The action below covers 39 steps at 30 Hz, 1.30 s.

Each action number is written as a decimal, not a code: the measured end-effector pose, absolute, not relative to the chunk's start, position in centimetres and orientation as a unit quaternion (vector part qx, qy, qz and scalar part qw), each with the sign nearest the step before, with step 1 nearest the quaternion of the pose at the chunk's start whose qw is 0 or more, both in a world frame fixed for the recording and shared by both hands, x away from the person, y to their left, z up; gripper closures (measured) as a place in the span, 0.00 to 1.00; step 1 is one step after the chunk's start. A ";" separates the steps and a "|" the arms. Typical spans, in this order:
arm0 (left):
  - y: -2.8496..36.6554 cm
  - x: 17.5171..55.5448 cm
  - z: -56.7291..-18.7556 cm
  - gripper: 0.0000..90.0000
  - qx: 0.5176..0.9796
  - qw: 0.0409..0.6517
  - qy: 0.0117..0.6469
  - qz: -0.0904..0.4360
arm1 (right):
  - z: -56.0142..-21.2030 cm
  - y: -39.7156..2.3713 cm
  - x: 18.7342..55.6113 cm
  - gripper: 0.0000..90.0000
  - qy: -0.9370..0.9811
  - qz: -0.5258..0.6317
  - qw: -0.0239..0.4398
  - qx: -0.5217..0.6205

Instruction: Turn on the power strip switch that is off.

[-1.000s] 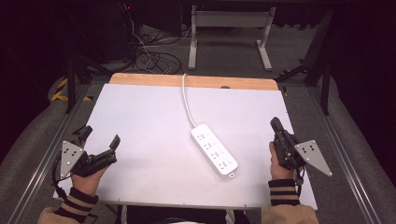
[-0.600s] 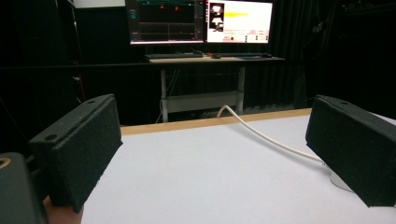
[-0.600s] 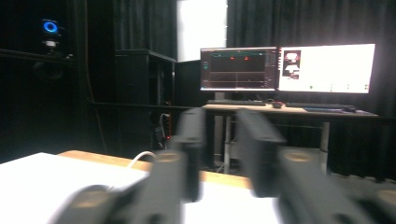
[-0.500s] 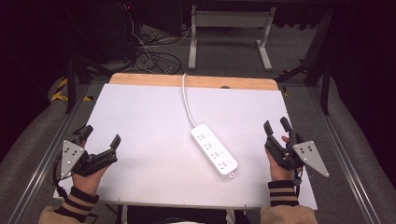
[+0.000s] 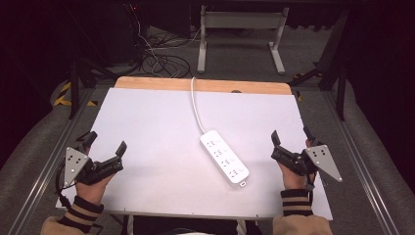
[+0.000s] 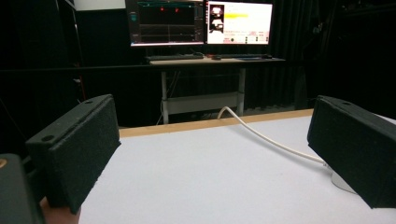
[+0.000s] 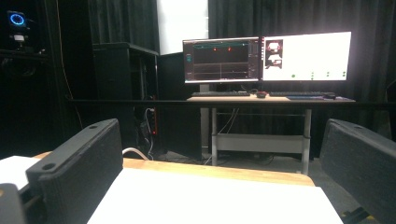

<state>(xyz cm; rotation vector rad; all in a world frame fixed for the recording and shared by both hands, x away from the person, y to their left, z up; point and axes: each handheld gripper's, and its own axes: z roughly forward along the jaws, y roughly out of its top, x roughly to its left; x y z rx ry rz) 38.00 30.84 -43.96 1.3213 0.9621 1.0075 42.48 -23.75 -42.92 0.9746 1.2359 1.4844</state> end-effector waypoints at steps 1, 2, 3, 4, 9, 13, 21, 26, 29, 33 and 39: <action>30.8 38.0 -44.0 0.03 0.564 0.572 0.410 0.432 | -42.9 -23.8 42.5 0.00 0.505 0.605 0.468 0.400; 30.8 38.0 -44.0 0.03 0.565 0.572 0.410 0.432 | -43.0 -23.8 42.5 0.00 0.507 0.604 0.466 0.402; 30.8 38.1 -44.0 0.03 0.567 0.571 0.408 0.431 | -43.0 -23.8 42.5 0.00 0.507 0.603 0.465 0.404; 30.8 38.1 -44.0 0.03 0.565 0.572 0.410 0.430 | -43.0 -23.7 42.5 0.00 0.508 0.602 0.465 0.404; 30.7 38.1 -43.9 0.03 0.566 0.573 0.409 0.429 | -42.9 -23.7 42.3 0.01 0.510 0.599 0.468 0.403; 30.7 38.2 -43.9 0.03 0.564 0.575 0.408 0.430 | -43.0 -23.7 42.1 0.01 0.512 0.599 0.465 0.404; 30.6 38.3 -43.8 0.03 0.561 0.577 0.407 0.432 | -43.2 -23.7 41.9 0.01 0.519 0.595 0.462 0.405; 30.7 37.9 -43.7 0.03 0.561 0.577 0.407 0.432 | -43.3 -23.7 41.8 0.02 0.523 0.592 0.456 0.410; 30.7 37.5 -43.6 0.03 0.559 0.575 0.406 0.437 | -43.4 -23.6 41.9 0.02 0.530 0.590 0.450 0.410; 30.9 37.1 -43.6 0.03 0.557 0.575 0.407 0.440 | -43.4 -23.5 41.8 0.02 0.533 0.590 0.446 0.410; 30.8 37.3 -43.6 0.03 0.559 0.577 0.407 0.435 | -43.7 -23.6 41.7 0.02 0.536 0.586 0.442 0.416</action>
